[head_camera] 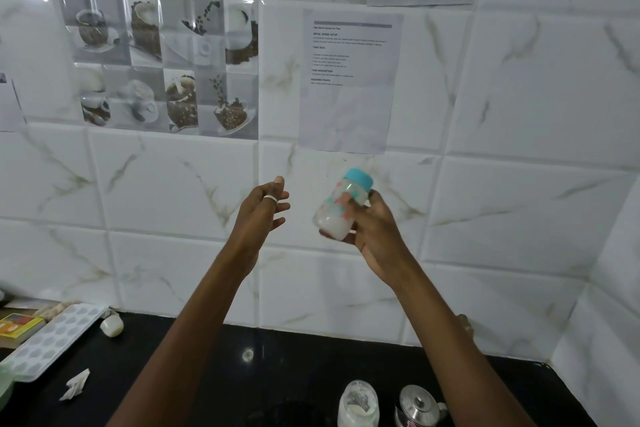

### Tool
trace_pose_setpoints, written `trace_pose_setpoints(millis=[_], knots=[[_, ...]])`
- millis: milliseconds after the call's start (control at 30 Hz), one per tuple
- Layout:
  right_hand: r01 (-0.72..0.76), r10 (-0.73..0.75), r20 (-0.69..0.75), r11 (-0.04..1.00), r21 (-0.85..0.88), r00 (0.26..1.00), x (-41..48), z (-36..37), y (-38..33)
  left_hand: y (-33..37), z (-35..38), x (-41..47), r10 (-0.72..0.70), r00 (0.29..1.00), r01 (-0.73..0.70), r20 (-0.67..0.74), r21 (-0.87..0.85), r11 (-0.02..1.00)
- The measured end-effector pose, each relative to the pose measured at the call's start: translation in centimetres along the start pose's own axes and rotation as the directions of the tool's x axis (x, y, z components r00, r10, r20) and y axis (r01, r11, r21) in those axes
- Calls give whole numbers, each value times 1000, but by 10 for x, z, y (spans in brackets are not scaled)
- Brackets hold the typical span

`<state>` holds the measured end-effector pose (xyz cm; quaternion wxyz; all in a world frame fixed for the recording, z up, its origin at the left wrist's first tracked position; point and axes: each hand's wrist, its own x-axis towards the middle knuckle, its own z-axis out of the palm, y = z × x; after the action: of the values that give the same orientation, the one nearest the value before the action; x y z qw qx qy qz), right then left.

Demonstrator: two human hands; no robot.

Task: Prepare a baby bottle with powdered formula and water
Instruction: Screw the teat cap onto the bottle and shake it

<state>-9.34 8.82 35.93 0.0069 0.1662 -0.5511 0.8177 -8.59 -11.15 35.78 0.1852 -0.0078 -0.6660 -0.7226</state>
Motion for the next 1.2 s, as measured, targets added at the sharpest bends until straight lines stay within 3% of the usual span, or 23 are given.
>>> trace_pose_setpoints(millis=[100, 167, 267, 400, 467, 567, 600, 733, 800, 933, 1100, 1200], knots=[[133, -90, -159, 948, 289, 983, 7, -6, -10, -3, -2, 0, 4, 1000, -4, -2, -1, 1000], [91, -66, -136, 978, 188, 989, 6, -6, -10, -3, -3, 0, 5, 1000, -5, -4, 0, 1000], [-6, 7, 18, 998, -70, 1000, -1, -9, -2, -3, 1, 1, -1, 1000, 1, 1, -3, 1000], [139, -90, -196, 958, 252, 976, 5, -18, -16, -2, 4, -1, 17, 1000, -17, 18, -1, 1000], [149, -104, -209, 965, 213, 972, 5, -20, -16, -1, 4, 0, 24, 1000, -24, 16, 4, 1000], [-3, 2, -22, 997, -72, 1000, -6, -18, -11, 1, 6, 1, 14, 1000, -14, 17, 3, 1000], [4, -4, -4, 997, -83, 1000, -7, -20, -12, 1, 7, 1, 12, 1000, -12, 21, 0, 1000], [196, -140, -225, 948, 252, 964, 5, -33, -25, 0, 5, -3, 26, 999, -27, 28, 3, 1000], [223, -163, -256, 949, 224, 953, 6, -32, -23, 0, 4, -2, 30, 999, -30, 21, -2, 1000], [25, -26, -25, 999, -42, 999, -11, -22, -11, 2, 8, -2, 19, 1000, -19, 13, -30, 999], [195, -127, -239, 937, 289, 963, 3, -27, -22, 3, 9, -5, 29, 1000, -28, 13, -32, 999], [50, -42, -95, 996, 79, 995, -6, -18, -15, 5, 8, -5, 27, 1000, -27, 6, -37, 999]])
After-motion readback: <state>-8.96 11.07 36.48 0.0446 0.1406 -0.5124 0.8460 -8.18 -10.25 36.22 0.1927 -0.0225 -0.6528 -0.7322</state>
